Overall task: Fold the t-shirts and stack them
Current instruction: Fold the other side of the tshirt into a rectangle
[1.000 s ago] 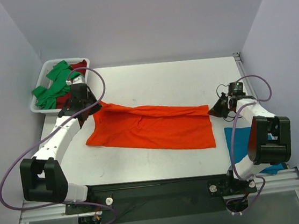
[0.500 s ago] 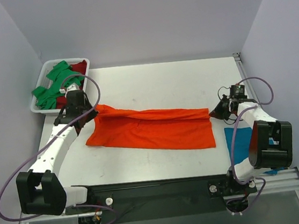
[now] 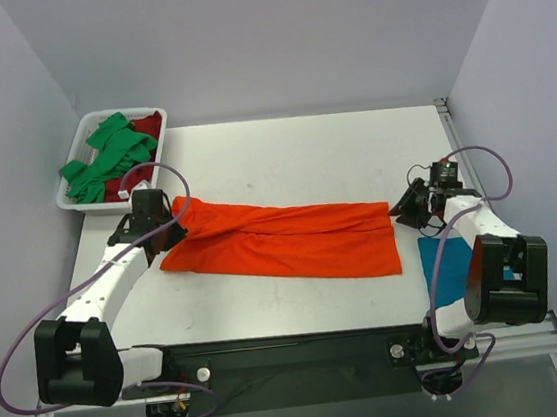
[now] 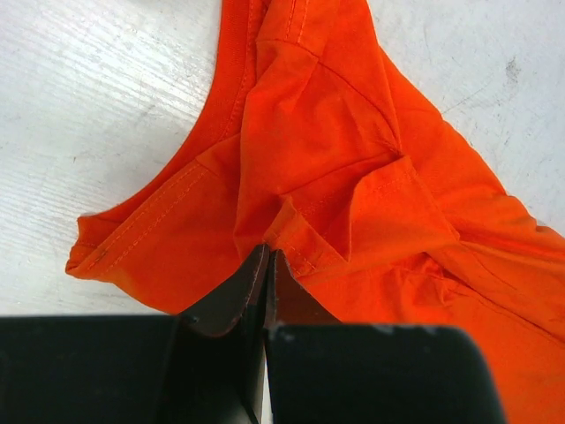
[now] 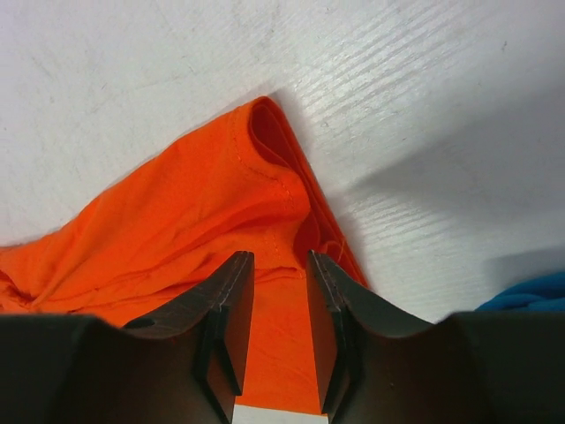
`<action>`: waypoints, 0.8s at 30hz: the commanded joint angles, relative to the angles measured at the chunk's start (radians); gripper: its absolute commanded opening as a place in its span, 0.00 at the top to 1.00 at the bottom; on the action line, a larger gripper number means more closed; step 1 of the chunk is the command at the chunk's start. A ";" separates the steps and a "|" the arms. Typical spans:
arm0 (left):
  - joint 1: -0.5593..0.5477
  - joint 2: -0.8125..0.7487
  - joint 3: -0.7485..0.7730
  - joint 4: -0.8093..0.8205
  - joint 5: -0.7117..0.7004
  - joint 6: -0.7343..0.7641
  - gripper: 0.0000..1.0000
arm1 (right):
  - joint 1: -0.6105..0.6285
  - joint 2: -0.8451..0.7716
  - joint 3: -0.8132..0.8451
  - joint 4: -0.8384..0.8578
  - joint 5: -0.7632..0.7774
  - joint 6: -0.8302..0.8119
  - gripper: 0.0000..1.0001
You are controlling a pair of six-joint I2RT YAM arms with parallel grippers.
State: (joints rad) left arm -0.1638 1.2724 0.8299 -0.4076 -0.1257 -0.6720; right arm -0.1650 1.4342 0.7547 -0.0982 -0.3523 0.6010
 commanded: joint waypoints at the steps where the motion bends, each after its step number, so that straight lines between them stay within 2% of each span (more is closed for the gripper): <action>1: 0.006 -0.019 0.000 0.036 0.020 -0.026 1.00 | -0.010 -0.072 0.000 -0.057 0.033 -0.012 0.68; 6: 0.006 -0.022 -0.005 0.043 0.032 -0.024 1.00 | 0.038 -0.130 0.003 -0.080 0.058 0.000 0.67; 11: 0.006 -0.025 -0.015 0.050 0.038 -0.029 1.00 | 0.159 -0.101 0.037 -0.107 0.159 0.014 0.67; 18: 0.006 -0.028 -0.008 0.047 0.052 -0.028 1.00 | 0.177 -0.012 0.098 -0.152 0.278 -0.018 0.66; 24: 0.006 -0.028 0.003 0.044 0.052 -0.023 1.00 | 0.171 0.034 0.136 -0.158 0.288 -0.040 0.64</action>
State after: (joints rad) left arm -0.1623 1.2716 0.8093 -0.3965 -0.0845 -0.6956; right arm 0.0074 1.4319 0.8383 -0.2211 -0.1123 0.5835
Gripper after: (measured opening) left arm 0.082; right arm 0.359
